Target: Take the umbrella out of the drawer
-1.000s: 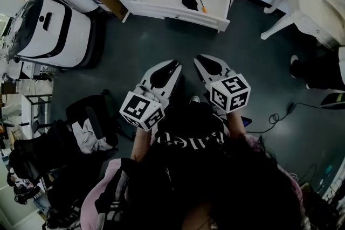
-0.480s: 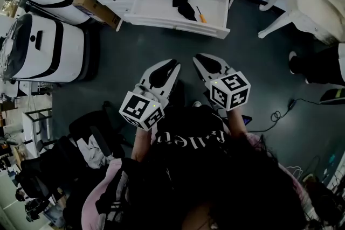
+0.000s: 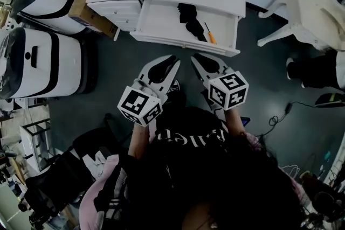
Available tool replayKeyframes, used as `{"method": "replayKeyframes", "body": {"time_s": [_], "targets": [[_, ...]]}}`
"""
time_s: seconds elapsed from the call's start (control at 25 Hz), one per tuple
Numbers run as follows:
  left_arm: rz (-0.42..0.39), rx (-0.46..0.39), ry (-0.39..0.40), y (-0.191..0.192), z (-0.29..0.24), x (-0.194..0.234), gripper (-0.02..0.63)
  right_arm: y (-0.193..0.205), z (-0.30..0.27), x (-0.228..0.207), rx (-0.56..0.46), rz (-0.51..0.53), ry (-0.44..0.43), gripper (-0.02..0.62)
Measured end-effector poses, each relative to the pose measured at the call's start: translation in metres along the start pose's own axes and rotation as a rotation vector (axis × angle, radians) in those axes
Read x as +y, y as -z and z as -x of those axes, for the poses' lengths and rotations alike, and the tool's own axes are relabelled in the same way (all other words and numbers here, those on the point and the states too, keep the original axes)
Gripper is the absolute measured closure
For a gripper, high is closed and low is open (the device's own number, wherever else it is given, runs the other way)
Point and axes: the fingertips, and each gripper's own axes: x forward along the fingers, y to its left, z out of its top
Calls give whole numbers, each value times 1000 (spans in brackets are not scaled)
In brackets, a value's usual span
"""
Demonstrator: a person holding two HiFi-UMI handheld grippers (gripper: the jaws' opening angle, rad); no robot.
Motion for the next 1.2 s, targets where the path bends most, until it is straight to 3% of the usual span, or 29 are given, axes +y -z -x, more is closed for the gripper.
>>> {"method": "replayKeyframes", "body": {"time_s": [0.28,0.48,0.84,1.2], "targets": [[4,10,59,-16,-15,75,548,-29,-75,-13,8,-21,58,528],[17,14,71,-19,-25,109,548,-29,-101,-38,38,-30,112,526],[62,36,29,-7,-51,135,548,-17,-131,-114,131,0,170,526],[84,39,-71,-5,-93,140,548,17,-181,-216,288,-37,159,525]]}}
